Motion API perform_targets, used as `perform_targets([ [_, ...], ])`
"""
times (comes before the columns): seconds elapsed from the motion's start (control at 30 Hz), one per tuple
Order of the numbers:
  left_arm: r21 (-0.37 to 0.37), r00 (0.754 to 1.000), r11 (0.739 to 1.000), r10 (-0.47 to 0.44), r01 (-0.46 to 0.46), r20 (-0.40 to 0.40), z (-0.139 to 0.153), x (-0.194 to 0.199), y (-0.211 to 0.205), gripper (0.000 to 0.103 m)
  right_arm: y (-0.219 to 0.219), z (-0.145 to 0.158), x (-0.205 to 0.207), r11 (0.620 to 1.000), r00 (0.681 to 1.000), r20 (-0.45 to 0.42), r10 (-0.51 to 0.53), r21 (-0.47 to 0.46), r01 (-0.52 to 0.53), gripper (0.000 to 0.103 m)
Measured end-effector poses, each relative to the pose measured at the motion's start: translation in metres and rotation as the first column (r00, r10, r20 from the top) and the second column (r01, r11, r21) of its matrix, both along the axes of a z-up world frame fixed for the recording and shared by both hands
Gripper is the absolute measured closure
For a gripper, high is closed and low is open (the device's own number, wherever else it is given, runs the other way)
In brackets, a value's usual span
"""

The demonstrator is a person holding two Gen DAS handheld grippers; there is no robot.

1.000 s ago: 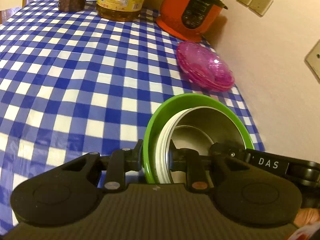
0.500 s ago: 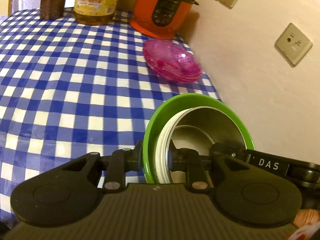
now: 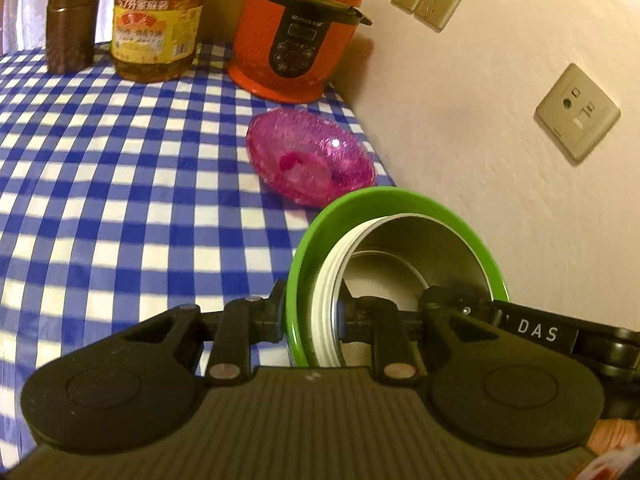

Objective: Organize plates and bowls
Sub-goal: 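Carry the green bowl stack with both tools over the pink plates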

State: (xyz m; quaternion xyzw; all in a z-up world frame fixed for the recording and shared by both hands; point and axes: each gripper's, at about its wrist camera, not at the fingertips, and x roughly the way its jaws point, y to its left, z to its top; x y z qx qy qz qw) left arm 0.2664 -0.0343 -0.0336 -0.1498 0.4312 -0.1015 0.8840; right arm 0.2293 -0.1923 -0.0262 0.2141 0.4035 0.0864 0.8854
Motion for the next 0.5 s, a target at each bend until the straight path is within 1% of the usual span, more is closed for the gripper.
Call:
perform_targets([
  [0.3, -0.004, 1.0, 1.0, -0.015, 0.015, 0.001, 0.004, 0.059, -0.006, 0.083, -0.017, 0.01, 0.053, 1.0, 1.0, 0.007, -0.011, 0.004, 0.011, 0.079],
  [0.5, -0.009, 1.0, 1.0, -0.02, 0.02, -0.001, 0.004, 0.104, -0.008, 0.083, -0.023, 0.013, 0.098, 1.0, 1.0, 0.013, -0.017, 0.0, 0.017, 0.079],
])
